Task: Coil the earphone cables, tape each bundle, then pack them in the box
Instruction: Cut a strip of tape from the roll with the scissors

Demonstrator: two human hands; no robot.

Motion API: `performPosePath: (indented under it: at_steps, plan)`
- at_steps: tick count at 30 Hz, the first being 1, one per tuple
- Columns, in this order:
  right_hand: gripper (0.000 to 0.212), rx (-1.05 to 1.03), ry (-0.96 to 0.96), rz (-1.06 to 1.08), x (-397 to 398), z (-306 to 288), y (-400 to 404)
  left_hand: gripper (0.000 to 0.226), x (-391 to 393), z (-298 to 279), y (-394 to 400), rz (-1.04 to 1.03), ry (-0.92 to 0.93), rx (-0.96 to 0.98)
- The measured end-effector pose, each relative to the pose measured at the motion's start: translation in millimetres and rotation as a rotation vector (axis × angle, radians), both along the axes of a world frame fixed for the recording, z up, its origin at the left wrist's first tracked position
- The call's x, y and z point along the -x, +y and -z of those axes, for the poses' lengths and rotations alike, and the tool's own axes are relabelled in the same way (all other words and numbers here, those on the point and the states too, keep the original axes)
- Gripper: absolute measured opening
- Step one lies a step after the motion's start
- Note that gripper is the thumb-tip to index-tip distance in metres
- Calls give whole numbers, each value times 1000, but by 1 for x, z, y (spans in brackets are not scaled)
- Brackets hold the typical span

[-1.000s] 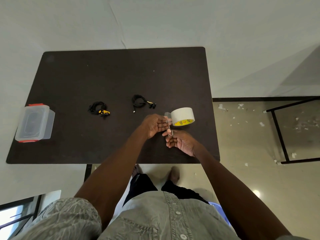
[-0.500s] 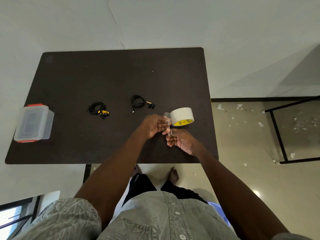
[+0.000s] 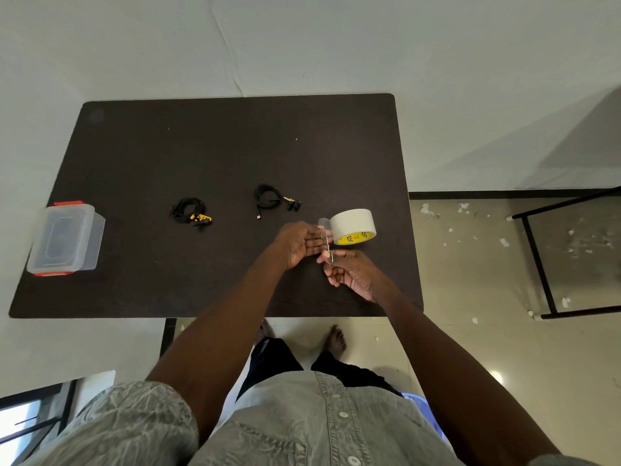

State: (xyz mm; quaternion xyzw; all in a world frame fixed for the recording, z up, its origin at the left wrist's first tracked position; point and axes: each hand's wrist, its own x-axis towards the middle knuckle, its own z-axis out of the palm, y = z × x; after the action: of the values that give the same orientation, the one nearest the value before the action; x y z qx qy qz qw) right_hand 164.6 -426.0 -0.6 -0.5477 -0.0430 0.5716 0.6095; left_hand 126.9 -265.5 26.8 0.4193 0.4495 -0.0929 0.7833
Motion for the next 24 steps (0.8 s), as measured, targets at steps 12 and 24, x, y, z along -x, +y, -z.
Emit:
performPosePath:
  at_steps: [12,24]
  plan:
    - [15,-5,-5,52,4,0,0,21,2,1,2,-11,-14,18]
    - [43,-1,-29,-44,5,-2,1,23,1,4,5,7,-5,2]
